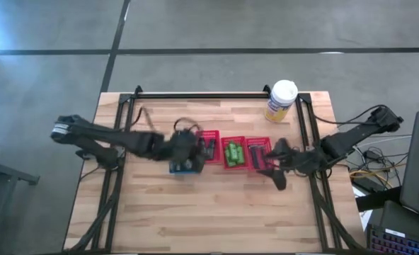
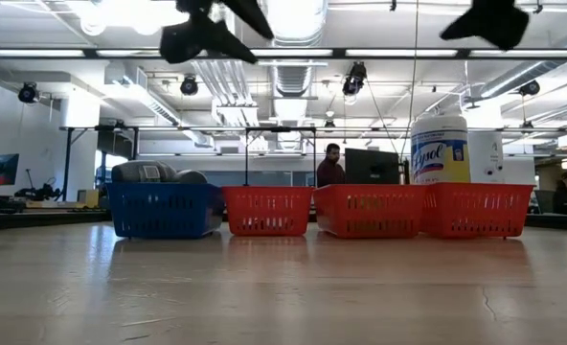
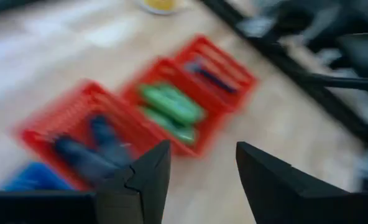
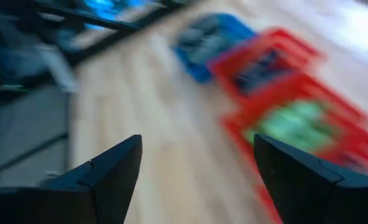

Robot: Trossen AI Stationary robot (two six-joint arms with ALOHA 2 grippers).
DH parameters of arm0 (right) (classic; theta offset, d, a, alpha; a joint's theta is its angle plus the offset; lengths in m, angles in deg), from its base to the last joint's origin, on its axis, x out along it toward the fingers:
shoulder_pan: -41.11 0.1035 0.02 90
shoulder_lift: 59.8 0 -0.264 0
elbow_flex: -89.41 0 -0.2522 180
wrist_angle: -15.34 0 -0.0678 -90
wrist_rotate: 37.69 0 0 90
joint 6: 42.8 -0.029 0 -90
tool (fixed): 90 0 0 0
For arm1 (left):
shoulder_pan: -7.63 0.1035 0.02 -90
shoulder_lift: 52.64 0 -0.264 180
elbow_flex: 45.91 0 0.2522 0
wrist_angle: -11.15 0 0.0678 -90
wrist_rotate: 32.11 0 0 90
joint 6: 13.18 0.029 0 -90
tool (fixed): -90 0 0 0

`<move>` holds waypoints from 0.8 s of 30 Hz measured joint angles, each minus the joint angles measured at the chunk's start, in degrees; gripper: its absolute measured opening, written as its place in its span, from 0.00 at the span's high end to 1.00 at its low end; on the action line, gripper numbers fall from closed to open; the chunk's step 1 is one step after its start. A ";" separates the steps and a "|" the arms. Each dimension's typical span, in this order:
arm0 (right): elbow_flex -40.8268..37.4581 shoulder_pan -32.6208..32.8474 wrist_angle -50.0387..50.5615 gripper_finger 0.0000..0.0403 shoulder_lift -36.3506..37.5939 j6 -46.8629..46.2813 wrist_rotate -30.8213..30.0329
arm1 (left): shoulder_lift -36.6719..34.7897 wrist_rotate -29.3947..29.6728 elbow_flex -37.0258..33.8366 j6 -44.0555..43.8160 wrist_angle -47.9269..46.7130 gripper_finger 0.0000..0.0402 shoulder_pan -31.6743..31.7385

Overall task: Pick & Place Travel size toiletries
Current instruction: Return to Home Position

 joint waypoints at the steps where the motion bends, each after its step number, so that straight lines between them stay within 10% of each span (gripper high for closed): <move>1: -2.78 -0.48 -6.61 0.26 0.11 2.25 1.89 | -1.07 -0.23 -2.80 -0.97 4.07 0.54 -1.81; 6: -11.81 -6.43 -40.16 0.29 -3.75 14.79 10.79 | -3.01 0.59 -19.96 0.44 43.91 0.58 -8.27; 10: -7.56 -16.40 -41.49 0.32 -9.53 20.26 16.00 | -2.53 5.44 -29.13 13.15 70.54 0.63 -3.93; 18: 12.05 -42.79 -19.99 0.38 -17.73 32.75 20.21 | -11.11 -21.88 -27.27 18.40 53.49 0.70 29.22; 24: 18.83 -52.64 -17.09 0.42 -18.59 39.08 11.92 | -17.68 -25.36 -19.96 33.52 42.26 0.74 52.23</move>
